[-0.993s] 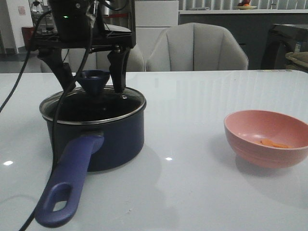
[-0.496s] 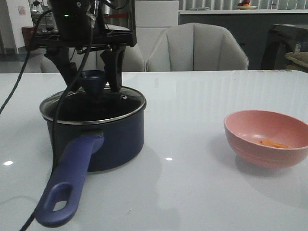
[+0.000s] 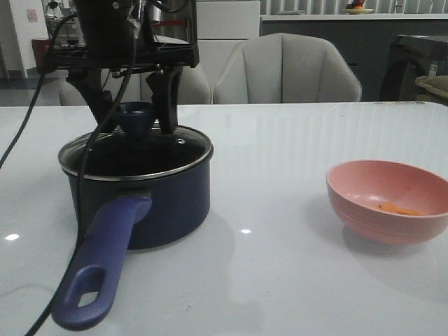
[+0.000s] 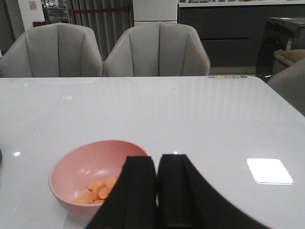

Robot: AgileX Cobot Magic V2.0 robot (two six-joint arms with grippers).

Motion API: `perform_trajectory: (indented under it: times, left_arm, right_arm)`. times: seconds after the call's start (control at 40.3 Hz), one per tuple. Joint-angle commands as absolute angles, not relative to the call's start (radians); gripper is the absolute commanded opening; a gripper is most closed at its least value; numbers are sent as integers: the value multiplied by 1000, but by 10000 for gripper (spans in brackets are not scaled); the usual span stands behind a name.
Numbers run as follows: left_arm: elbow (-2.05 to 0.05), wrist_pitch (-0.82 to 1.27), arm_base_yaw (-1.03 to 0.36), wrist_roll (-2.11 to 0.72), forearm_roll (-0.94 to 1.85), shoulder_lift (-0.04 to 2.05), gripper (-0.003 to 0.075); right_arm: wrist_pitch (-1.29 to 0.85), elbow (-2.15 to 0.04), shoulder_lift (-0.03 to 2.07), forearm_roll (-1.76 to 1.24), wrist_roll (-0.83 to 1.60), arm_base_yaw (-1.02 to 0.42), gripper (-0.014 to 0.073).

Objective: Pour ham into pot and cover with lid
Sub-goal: 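Lift the glass lid off the saucepan with the left gripper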

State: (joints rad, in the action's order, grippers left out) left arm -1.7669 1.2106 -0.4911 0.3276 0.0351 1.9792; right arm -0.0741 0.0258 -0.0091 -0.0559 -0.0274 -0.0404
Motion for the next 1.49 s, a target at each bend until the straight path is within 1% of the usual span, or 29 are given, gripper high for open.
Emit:
perform_trajectory:
  times: [0.0, 0.273, 0.844, 1.092, 1.266, 1.465]
  left_arm:
    - [-1835, 1201, -495, 332, 47, 1936, 249]
    - [-1896, 1239, -495, 330, 29, 1936, 249]
    - [-1898, 1286, -477, 328, -114, 1886, 249]
    - [-1856, 1286, -373, 271, -82, 1826, 249]
    - [-1759, 1278, -246, 232, -77, 1764, 249]
    - [-1628, 1248, -87, 128, 19, 1710, 249]
  right_arm:
    - [14, 37, -29, -46, -23, -34, 158]
    - [14, 37, -29, -46, -23, -34, 158]
    - [14, 37, -29, -46, -23, -34, 158]
    - [14, 37, -29, -46, -23, -34, 158]
    - [14, 37, -29, -46, -23, -34, 158]
    - [14, 37, -29, -46, -23, -34, 158]
